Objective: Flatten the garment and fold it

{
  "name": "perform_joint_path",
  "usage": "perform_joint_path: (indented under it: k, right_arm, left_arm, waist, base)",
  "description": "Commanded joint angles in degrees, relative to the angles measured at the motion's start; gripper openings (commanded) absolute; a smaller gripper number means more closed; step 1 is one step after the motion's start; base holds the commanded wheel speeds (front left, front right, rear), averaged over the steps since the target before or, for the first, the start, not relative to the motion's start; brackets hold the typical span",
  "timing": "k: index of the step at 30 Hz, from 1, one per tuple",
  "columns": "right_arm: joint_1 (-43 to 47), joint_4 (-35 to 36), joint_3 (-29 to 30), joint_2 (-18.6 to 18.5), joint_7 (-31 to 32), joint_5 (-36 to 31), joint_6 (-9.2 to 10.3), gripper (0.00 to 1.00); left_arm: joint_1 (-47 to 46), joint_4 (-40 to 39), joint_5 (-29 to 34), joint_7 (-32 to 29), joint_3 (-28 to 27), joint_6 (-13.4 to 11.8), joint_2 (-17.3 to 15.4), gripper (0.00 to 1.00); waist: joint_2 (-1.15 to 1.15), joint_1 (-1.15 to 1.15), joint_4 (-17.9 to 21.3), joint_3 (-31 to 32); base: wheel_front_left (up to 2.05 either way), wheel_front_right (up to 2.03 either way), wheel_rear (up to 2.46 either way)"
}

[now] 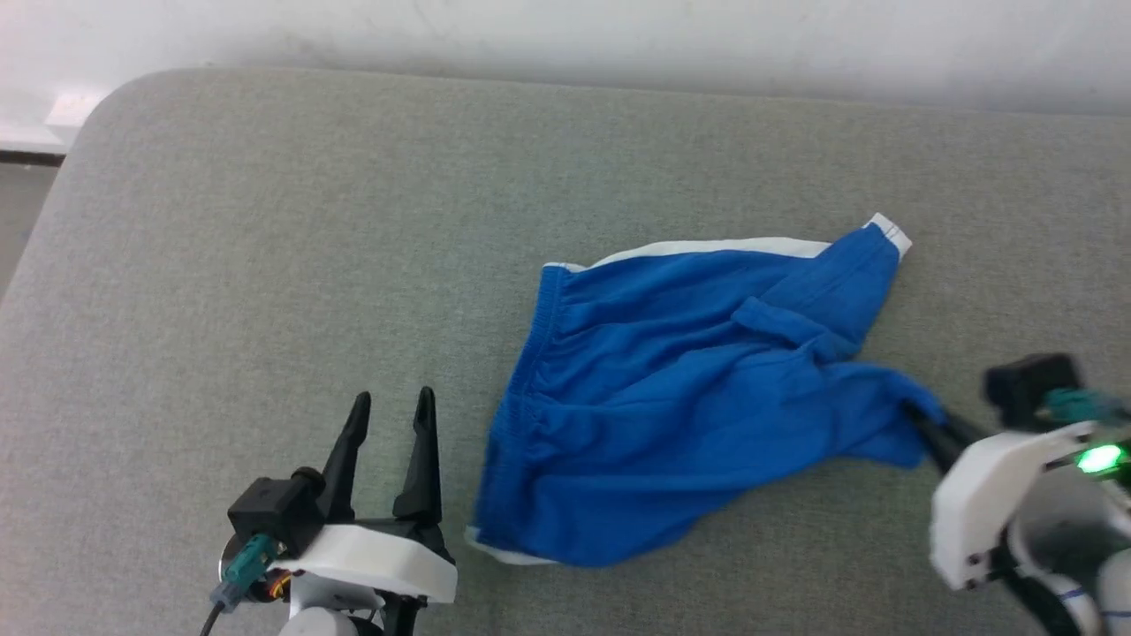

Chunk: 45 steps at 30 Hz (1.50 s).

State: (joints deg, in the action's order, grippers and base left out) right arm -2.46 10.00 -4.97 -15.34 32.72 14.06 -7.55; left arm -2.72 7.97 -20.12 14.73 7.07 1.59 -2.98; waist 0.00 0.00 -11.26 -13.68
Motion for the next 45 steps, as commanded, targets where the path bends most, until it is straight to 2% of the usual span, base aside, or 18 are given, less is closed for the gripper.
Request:
perform_joint_path:
  k: [1, 4, 8, 11, 13, 14, 16, 23, 27, 33, 36, 39, 40, 41, 42, 45]
  right_arm:
    - [-0.2, 0.79, 2.5, -0.49, 0.33, 0.62, 0.06, 0.0]
    - [2.29, 2.68, 7.19, -1.59, 4.03, 1.81, 0.06, 0.0]
    - [8.37, 5.07, 13.75, -1.52, 12.43, 3.12, 0.06, 0.0]
    - [12.06, 6.27, 18.11, -1.64, 16.85, 0.15, 0.06, 0.0]
    - [12.71, 6.96, 19.28, -1.8, 16.55, -2.75, 0.06, 0.0]
    - [12.58, 7.0, 19.21, -1.4, 15.73, -3.5, 0.06, 0.22]
    - [11.38, 7.26, 18.74, 0.46, 13.78, -3.76, 0.06, 1.0]
    - [2.09, 14.17, 12.25, 0.52, 5.81, -4.65, 0.06, 1.0]
    - [-4.53, 15.42, 5.41, -0.93, 3.51, -4.37, 0.06, 1.0]
    - [-9.25, 4.92, -7.71, -4.92, 11.33, 1.3, 0.06, 1.0]
    - [-12.07, -1.46, -12.61, -8.52, 12.89, 2.42, 0.06, 1.0]
    - [-14.08, -6.67, -16.23, -10.01, 13.13, 3.82, 0.06, 1.0]
    - [-14.71, -8.0, -17.29, -10.35, 12.83, 4.41, 0.06, 0.5]
    - [-15.4, -9.1, -17.84, -10.38, 12.12, 4.92, 0.06, 0.33]
    - [-16.18, -9.89, -18.86, -10.8, 11.42, 4.92, 0.06, 0.02]
    - [-19.12, -11.28, -20.52, -11.37, 8.42, 5.09, 0.06, 0.0]
  left_arm:
    - [0.07, 0.24, 0.37, 0.27, 0.15, 0.58, 0.04, 1.0]
    - [0.09, 0.5, 0.14, 0.27, 0.51, 0.59, 0.05, 1.0]
    - [0.5, 0.73, -0.25, 0.27, 0.77, 0.66, 0.06, 1.0]
    - [0.65, 0.86, -0.47, 0.27, 0.74, 0.63, 0.06, 1.0]
    - [0.59, 0.96, -0.58, 0.27, 0.71, 0.7, 0.04, 1.0]
    - [0.53, 1.05, -0.62, 0.27, 0.71, 0.74, 0.01, 1.0]
    - [0.44, 1.24, -0.71, 0.27, 0.68, 0.72, -0.03, 1.0]
    - [0.2, 1.39, -0.98, 0.27, 1.06, 0.45, -0.01, 1.0]
    - [0.03, 1.12, -1.26, 0.27, 1.43, 0.32, 0.01, 1.0]
    - [-0.75, 1.27, -1.96, 0.27, 2.3, 0.5, 0.04, 1.0]
    - [-1.28, 1.48, -2.26, 0.27, 2.56, 0.61, 0.05, 1.0]
    - [-1.6, 1.55, -2.41, 0.27, 2.59, 0.61, 0.06, 1.0]
    - [-1.65, 1.52, -2.41, 0.27, 2.64, 0.55, 0.06, 1.0]
    - [-1.69, 1.46, -2.48, 0.27, 2.66, 0.51, 0.07, 1.0]
    - [-1.75, 1.44, -2.58, 0.27, 2.65, 0.55, 0.07, 1.0]
    - [-1.9, 1.37, -2.73, 0.27, 2.58, 0.61, 0.08, 1.0]
  waist:
    - [0.0, 0.0, 0.82, 0.79]
    - [0.0, 0.0, 1.03, 1.16]
    - [0.0, 0.0, 0.68, 1.06]
    - [0.0, 0.0, 0.2, 0.75]
    - [0.0, 0.0, -0.11, 0.56]
    - [0.0, 0.0, -0.23, 0.53]
    - [0.0, 0.0, -0.38, 0.59]
    - [0.0, 0.0, -0.93, 0.94]
    - [0.0, 0.0, -1.39, 0.46]
    - [0.0, 0.0, -2.85, -0.8]
    - [0.0, 0.0, -3.88, -1.58]
    - [0.0, 0.0, -4.76, -2.21]
    - [0.0, 0.0, -4.99, -2.47]
    - [0.0, 0.0, -5.19, -2.72]
    - [0.0, 0.0, -5.38, -2.94]
    - [0.0, 0.0, -5.67, -3.55]
  base:
    - [0.0, 0.0, 0.0]
    - [0.0, 0.0, 0.0]
    - [0.0, 0.0, 0.0]
    - [0.0, 0.0, 0.0]
    - [0.0, 0.0, 0.0]
    - [0.0, 0.0, 0.0]
    - [0.0, 0.0, 0.0]
    - [0.0, 0.0, 0.0]
    - [0.0, 0.0, 0.0]
    - [0.0, 0.0, 0.0]
    - [0.0, 0.0, 0.0]
    - [0.0, 0.0, 0.0]
    - [0.0, 0.0, 0.0]
    - [0.0, 0.0, 0.0]
    - [0.0, 0.0, 0.0]
    - [0.0, 0.0, 0.0]
